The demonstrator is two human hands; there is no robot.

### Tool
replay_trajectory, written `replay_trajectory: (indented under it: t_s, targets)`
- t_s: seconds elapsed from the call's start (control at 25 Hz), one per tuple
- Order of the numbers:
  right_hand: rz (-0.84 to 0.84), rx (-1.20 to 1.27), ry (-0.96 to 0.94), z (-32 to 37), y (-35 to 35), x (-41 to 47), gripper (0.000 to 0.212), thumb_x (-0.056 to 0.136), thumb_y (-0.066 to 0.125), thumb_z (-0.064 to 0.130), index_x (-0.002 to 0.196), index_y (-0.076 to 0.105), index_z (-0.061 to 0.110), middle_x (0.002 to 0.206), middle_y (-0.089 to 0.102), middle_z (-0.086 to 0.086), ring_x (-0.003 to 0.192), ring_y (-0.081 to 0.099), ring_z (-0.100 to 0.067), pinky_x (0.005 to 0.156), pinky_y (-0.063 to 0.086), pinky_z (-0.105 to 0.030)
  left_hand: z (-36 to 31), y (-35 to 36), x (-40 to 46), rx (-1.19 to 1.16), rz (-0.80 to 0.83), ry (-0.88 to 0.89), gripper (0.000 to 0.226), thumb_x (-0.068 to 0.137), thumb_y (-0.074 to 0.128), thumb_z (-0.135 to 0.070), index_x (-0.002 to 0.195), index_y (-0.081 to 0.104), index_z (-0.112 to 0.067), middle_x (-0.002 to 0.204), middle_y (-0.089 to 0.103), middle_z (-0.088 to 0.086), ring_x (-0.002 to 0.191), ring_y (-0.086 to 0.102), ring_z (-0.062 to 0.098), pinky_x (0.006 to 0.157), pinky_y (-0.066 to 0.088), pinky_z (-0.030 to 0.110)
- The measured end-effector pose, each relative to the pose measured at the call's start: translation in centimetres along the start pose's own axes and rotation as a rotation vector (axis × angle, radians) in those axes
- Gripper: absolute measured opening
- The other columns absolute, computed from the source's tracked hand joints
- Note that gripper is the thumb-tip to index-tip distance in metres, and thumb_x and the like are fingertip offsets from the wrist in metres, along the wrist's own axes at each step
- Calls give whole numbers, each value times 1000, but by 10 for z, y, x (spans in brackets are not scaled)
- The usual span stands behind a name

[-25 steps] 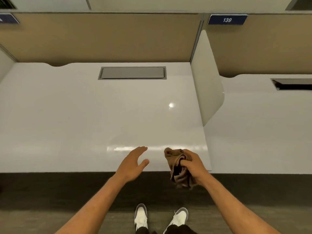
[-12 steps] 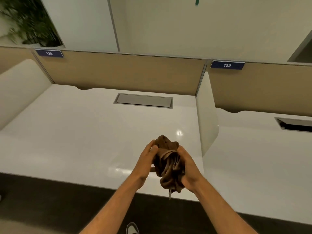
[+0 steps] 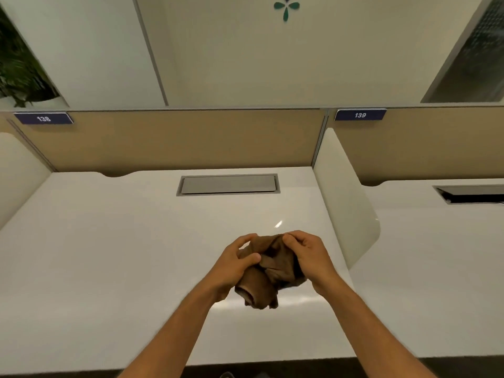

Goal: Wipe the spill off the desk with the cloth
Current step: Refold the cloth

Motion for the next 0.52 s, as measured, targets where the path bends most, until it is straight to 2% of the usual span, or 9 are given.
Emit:
replay_trajectory:
  t_s: [0.08, 0.2, 0.24, 0.32, 0.44, 0.52]
  targets:
    - [-57, -47, -74, 12, 5, 12, 20, 104, 58, 31, 106, 77, 26, 102, 75, 8, 97, 69, -13, 84, 59, -27, -12, -18, 12, 44, 44, 37, 43, 99, 72, -25, 138, 62, -39, 130, 73, -6, 117, 71, 19, 98, 62, 38]
    - [-161, -86, -137, 25, 9, 24, 19, 102, 61, 28, 112, 78, 26, 106, 74, 12, 99, 67, -5, 85, 55, -17, -27, -35, 25, 47, 40, 70, 39, 95, 77, -27, 132, 67, -35, 124, 77, -6, 112, 75, 19, 94, 63, 39]
    - [-170, -70, -126, 25, 9, 26, 20, 102, 61, 27, 115, 77, 25, 108, 74, 11, 101, 67, -6, 86, 55, -18, -29, -39, 27, 43, 24, 69, 39, 94, 78, -26, 131, 68, -35, 123, 77, -6, 109, 76, 18, 91, 64, 38]
    - [-119, 15, -53, 17, 15, 32, 20, 103, 60, 29, 115, 74, 24, 111, 74, 6, 104, 69, -13, 88, 59, -25, -33, -44, 33, 6, 31, 73, 37, 94, 78, -21, 128, 69, -34, 120, 79, -5, 105, 77, 17, 83, 65, 34]
    - [15, 182, 147, 1, 25, 36, 15, 102, 62, 34, 110, 73, 27, 110, 76, 2, 103, 72, -19, 77, 62, -27, -39, -46, 37, -36, 61, 82, 39, 95, 77, -15, 130, 69, -32, 120, 79, 1, 106, 78, 25, 82, 65, 39]
    - [75, 261, 261, -9, 27, 37, 17, 100, 65, 32, 113, 71, 22, 114, 74, -3, 102, 74, -24, 81, 63, -32, -40, -47, 36, -63, 41, 82, 40, 96, 75, -13, 130, 69, -33, 121, 79, 1, 107, 77, 27, 82, 65, 40]
Point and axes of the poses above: each hand's wrist, its own x-axis towards the middle knuckle, its own y-axis out of the palm, z = x × y, the point moved 5 cm from there along x, towards the middle knuckle
